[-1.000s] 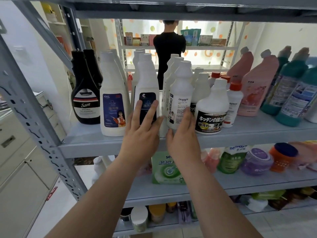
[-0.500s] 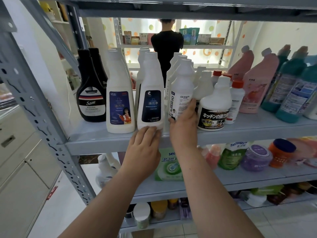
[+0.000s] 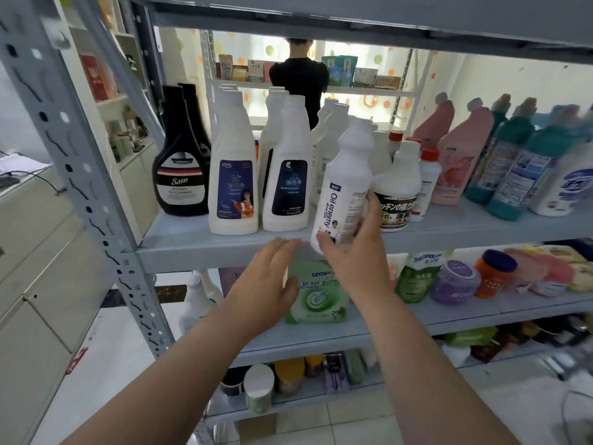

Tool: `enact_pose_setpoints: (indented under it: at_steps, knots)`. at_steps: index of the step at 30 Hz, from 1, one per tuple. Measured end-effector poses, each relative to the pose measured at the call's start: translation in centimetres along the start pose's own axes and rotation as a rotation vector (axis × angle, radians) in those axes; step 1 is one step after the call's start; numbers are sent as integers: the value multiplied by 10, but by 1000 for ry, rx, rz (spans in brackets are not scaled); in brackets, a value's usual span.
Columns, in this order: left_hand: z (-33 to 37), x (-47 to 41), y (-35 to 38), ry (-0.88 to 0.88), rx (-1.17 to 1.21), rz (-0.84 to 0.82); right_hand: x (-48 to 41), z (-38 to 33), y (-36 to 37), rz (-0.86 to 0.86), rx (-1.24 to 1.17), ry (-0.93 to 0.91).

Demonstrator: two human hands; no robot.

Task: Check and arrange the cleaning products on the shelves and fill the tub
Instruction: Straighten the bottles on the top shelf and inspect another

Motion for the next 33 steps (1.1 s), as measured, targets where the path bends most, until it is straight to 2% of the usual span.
enact_pose_setpoints:
  at_steps: [3, 6, 11, 16, 18, 19, 22, 24, 27, 33]
  knots:
    - [23, 27, -12, -185, 575, 27, 43, 1, -8, -194, -377, 137]
    - [48, 59, -7, -206, 824, 27, 86, 3, -2, -337, -781, 220]
    - [66, 102, 17, -281, 886, 60, 139, 14, 0, -326, -1025, 343]
    - [79, 109, 24, -342, 563, 86, 164, 20, 2, -322, -1118, 404]
    - [84, 109, 26, -387, 558, 114, 162, 30, -2, -330, -1130, 411]
    - [85, 109, 32, -448, 713, 111, 158, 36, -5, -344, -1136, 417]
    - [103, 111, 70, -727, 1454, 82, 137, 54, -15, -437, -1222, 475]
    - [121, 109, 95, -838, 1635, -7, 124, 69, -25, -466, -1202, 523]
    - [131, 102, 126, -887, 1546, -25, 112, 99, -40, -461, -1140, 527]
    - [136, 84, 159, -878, 1129, 84, 97, 139, -70, -457, -910, 434]
Point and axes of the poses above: each hand's wrist, its own x-axis away from the middle knuckle, its own y-axis out of the palm, z = x × y, the point moved 7 cm from there along -x, towards the middle knuckle, and after that the axes turned 9 degrees about x, right-handed, at the moved point
